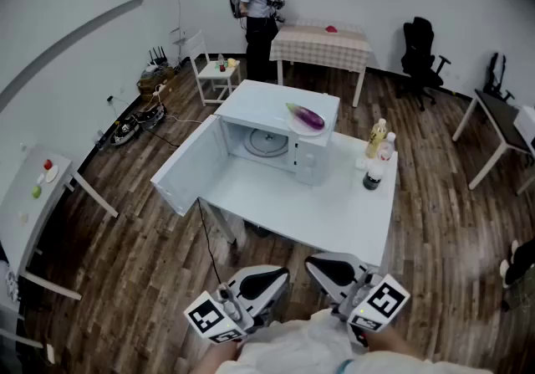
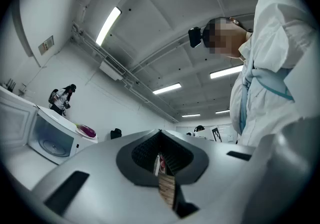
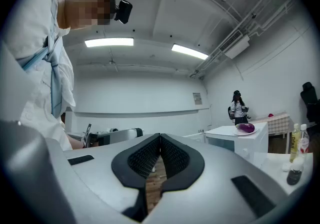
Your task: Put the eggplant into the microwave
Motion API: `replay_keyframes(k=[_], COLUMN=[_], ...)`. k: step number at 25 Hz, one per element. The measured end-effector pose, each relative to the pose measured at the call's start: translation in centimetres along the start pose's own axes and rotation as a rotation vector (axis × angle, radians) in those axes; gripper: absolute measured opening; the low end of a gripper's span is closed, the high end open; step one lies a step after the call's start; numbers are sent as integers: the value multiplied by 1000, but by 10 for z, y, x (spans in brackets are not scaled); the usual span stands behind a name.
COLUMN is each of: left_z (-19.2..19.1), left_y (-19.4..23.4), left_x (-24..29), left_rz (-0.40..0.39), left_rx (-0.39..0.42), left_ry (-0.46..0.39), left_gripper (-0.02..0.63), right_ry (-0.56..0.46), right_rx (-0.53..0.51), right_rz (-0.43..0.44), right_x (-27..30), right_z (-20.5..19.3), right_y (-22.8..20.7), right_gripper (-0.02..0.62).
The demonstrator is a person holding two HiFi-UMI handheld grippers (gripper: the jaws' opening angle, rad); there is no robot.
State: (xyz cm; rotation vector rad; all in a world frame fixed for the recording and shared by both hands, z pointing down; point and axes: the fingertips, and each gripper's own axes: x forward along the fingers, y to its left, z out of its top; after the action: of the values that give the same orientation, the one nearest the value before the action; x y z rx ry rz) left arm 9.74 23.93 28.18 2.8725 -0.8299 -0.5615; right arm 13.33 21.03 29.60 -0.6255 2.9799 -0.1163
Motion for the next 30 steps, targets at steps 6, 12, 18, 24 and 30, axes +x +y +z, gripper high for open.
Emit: replay_keyframes(k=[6,12,18,24,30], left_z=[2,0,-2,0,4], left_y=[3,6,8,14,22], left_x=[-1,2,4,-3,-17], left_rz=[-2,-6,-6,3,20], left_rx=[-1,-2,-6,-3,-4], left_ry=[3,9,14,9,3], left_gripper=[2,2,2,2,2], right_ry=[0,3,0,-25,10], right_rx=[2,6,17,62,57], right_rz=[3,8,26,68,99], right_x=[6,7,9,16,27], right_z=[0,0,-1,-1,-13], right_y=[-1,-4,-5,0,8], right_gripper=[32,32,32,35,36])
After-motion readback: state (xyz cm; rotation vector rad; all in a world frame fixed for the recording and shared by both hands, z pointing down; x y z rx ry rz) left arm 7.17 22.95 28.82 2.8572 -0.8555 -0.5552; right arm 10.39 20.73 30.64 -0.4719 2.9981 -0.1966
